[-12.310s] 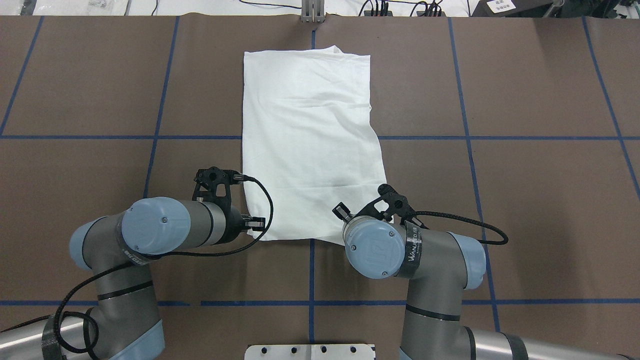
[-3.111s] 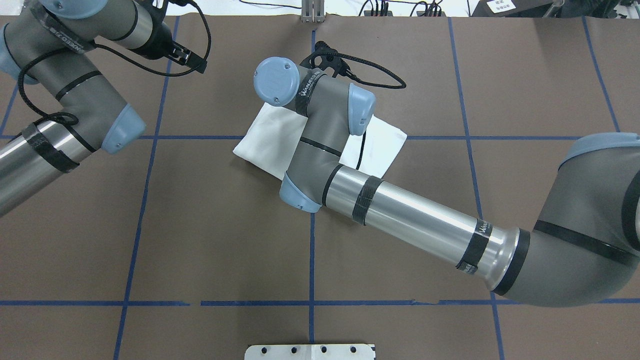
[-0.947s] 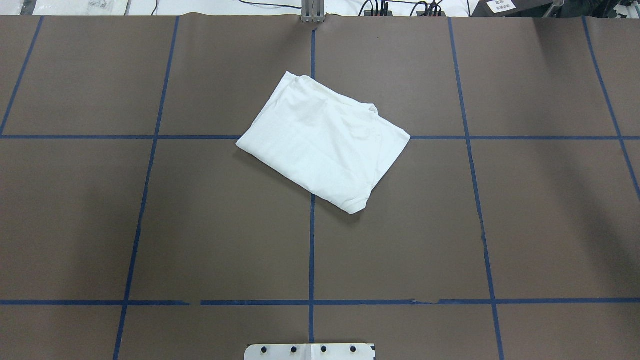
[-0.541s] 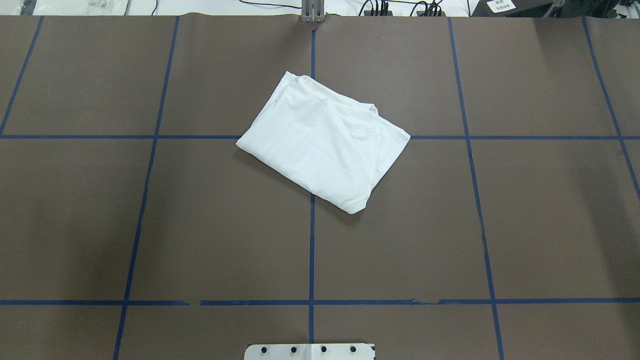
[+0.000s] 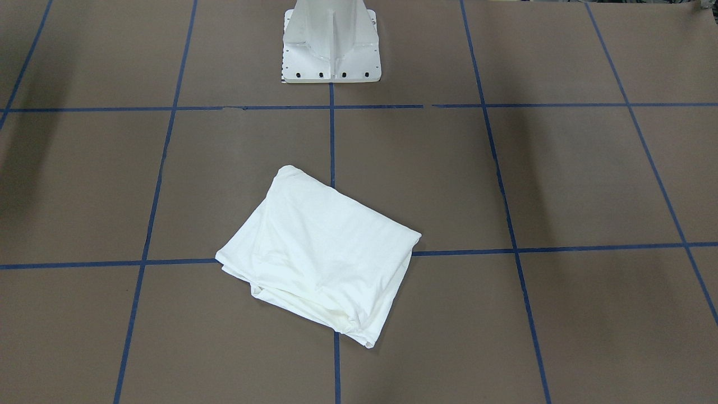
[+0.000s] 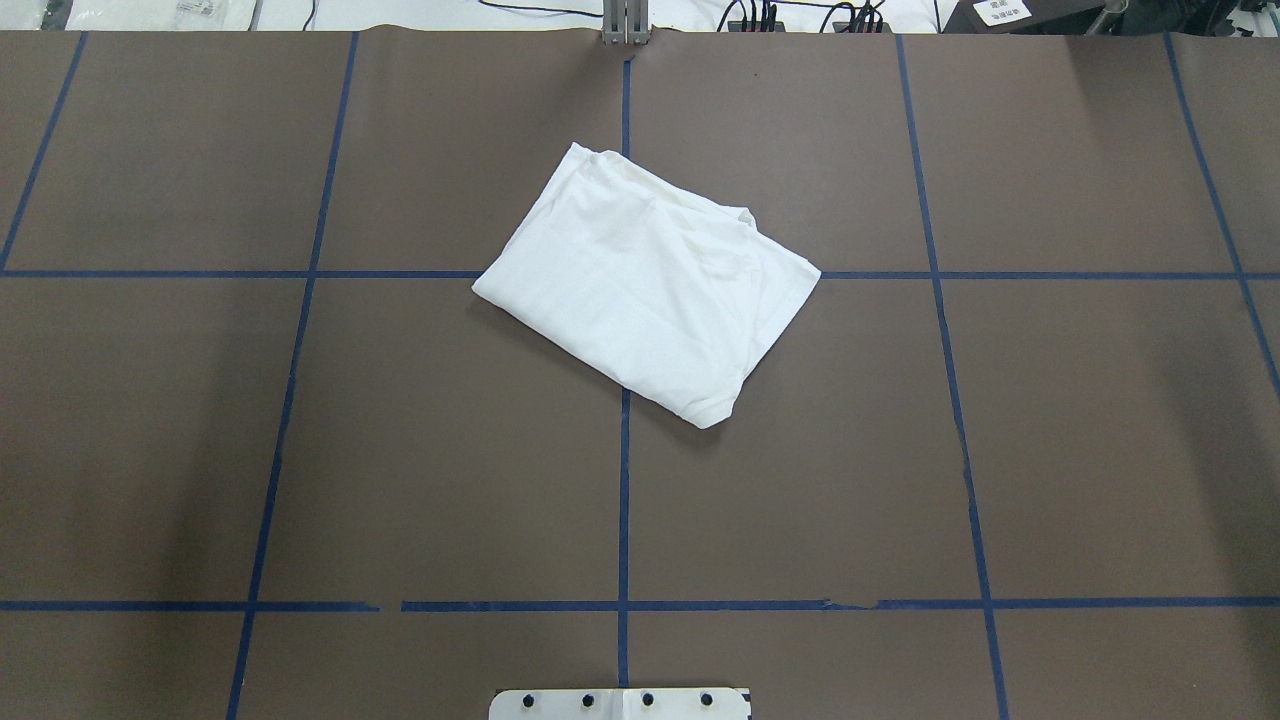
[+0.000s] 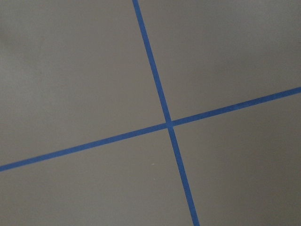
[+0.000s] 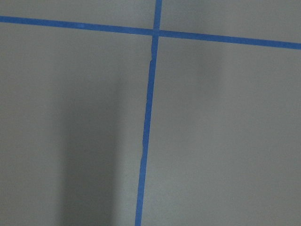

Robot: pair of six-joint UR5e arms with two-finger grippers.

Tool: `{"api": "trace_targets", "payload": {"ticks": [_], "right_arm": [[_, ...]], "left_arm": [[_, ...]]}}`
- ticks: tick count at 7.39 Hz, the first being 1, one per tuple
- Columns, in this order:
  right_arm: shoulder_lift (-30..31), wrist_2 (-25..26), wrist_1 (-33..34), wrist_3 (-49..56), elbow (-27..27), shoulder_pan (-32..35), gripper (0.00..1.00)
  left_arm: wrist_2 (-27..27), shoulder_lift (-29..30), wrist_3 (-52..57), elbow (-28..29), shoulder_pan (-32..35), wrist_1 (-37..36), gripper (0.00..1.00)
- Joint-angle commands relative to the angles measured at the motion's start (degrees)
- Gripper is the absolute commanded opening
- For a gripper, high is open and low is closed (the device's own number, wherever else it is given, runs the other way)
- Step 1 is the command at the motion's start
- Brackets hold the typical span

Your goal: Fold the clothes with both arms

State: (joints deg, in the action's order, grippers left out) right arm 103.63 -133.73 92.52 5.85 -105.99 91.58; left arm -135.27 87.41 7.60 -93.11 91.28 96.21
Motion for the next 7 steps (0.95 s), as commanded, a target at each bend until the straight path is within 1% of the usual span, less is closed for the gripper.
{"api": "trace_targets", "payload": {"ticks": [1, 2, 3, 4, 7], "right_arm": [[-0.18, -0.13, -0.06, -0.22, -0.27, 0.0, 1.0], [-0.18, -0.13, -0.06, -0.13, -0.27, 0.0, 1.0], [-0.18, -0.13, -0.06, -0.13, -0.27, 0.0, 1.0], [-0.09, -0.13, -0.06, -0.05, -0.18, 0.0, 1.0], [0.0, -0.13, -0.06, 0.04, -0.18, 0.0, 1.0]], "left_arm": [[-0.17, -0.58, 0.4, -0.4, 0.04, -4.86, 1.0], [-0.17, -0.75, 0.57, -1.27, 0.12, -7.59, 1.0], [-0.25, -1.88, 0.57, -2.33, 0.04, -7.36, 1.0], [-0.17, -1.29, 0.23, -2.51, 0.04, -7.44, 1.0], [0.01, -1.9, 0.48, -3.04, 0.04, -6.91, 1.0]]}}
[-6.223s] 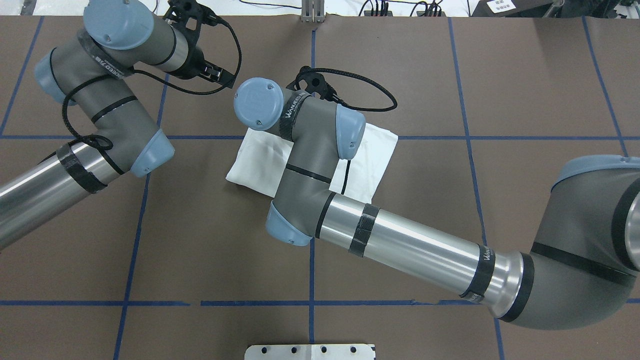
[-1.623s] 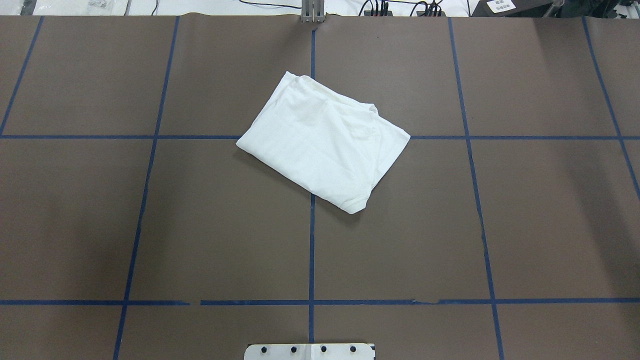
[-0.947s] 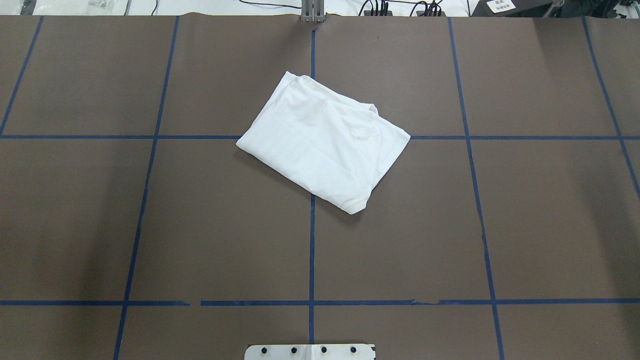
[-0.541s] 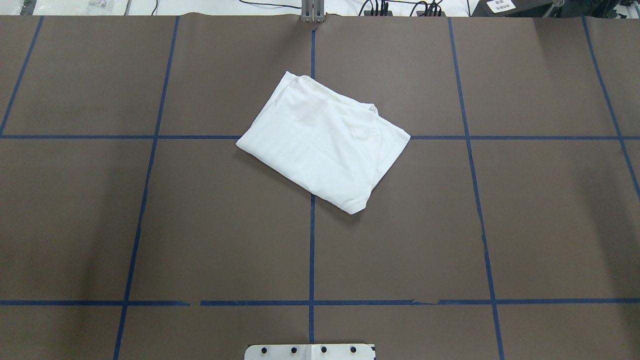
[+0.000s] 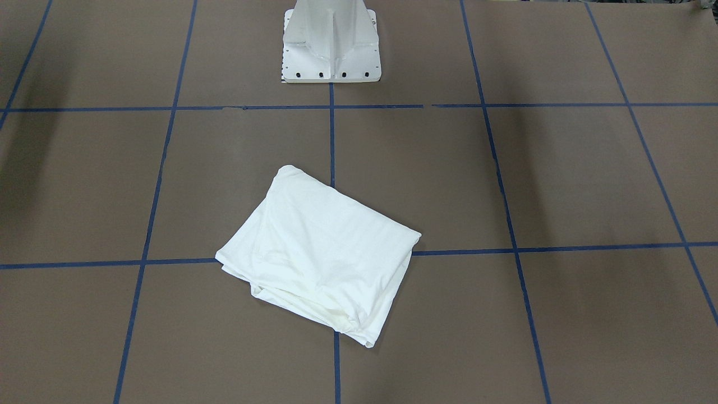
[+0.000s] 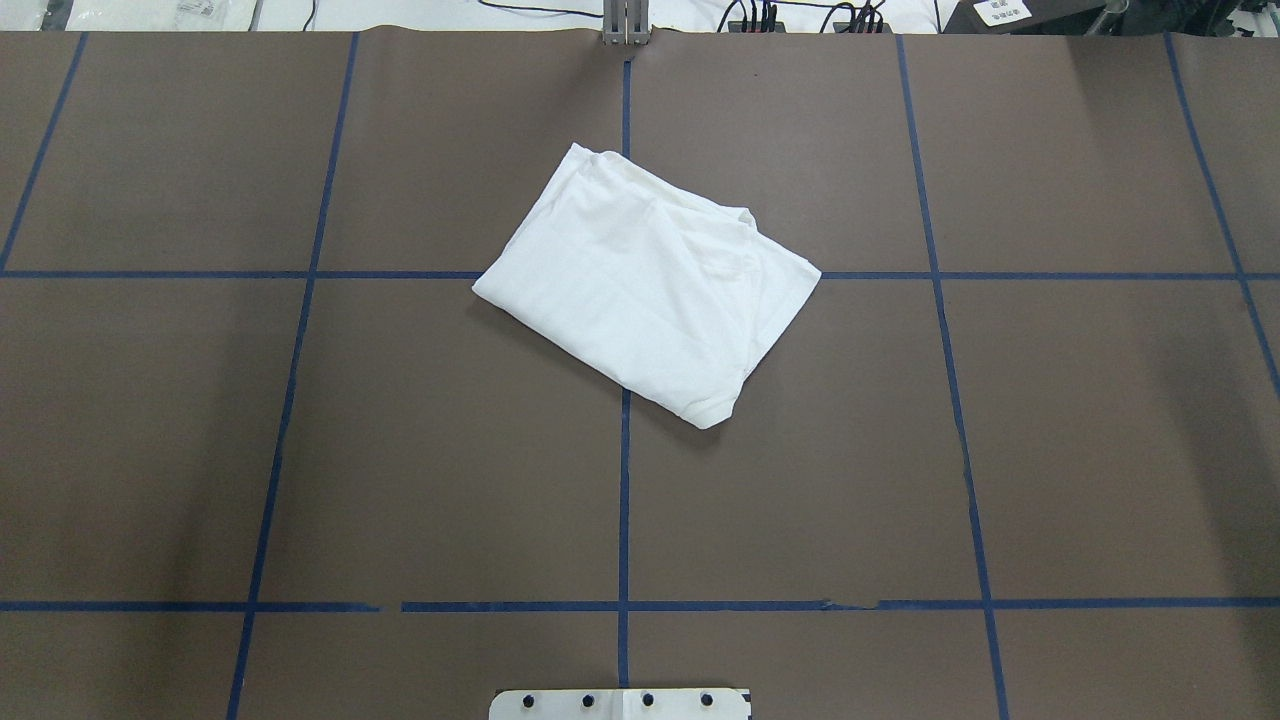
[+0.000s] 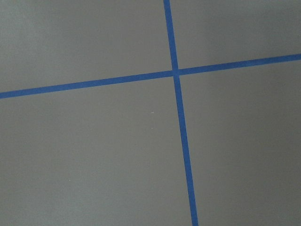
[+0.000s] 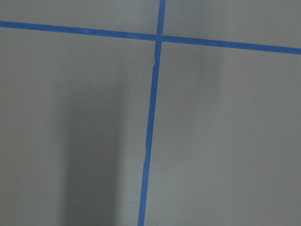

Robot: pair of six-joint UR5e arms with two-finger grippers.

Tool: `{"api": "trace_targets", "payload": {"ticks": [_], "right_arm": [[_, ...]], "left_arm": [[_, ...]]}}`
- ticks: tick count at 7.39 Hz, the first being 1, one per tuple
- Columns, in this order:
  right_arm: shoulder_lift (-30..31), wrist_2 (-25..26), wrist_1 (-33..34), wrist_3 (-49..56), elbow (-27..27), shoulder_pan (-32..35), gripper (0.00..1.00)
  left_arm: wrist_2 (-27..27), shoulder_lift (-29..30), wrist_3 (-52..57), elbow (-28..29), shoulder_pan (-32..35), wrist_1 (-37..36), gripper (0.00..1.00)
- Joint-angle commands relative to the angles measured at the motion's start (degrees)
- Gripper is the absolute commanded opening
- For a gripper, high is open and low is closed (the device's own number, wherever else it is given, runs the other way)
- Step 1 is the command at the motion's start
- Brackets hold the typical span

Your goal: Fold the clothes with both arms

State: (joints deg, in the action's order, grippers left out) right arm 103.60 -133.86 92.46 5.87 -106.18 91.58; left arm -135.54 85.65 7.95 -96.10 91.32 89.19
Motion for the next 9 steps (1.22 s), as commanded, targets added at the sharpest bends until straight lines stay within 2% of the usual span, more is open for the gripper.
{"api": "trace_targets", "payload": {"ticks": [1, 9], "right_arm": [[-0.06, 0.0, 0.0, 0.02, 0.01, 0.0, 1.0], [-0.06, 0.17, 0.0, 0.1, 0.36, 0.0, 1.0]], "left_arm": [[0.54, -0.13, -0.04, -0.83, 0.0, 0.02, 1.0], [0.63, -2.41, -0.3, -1.9, 0.08, -0.16, 1.0]]}}
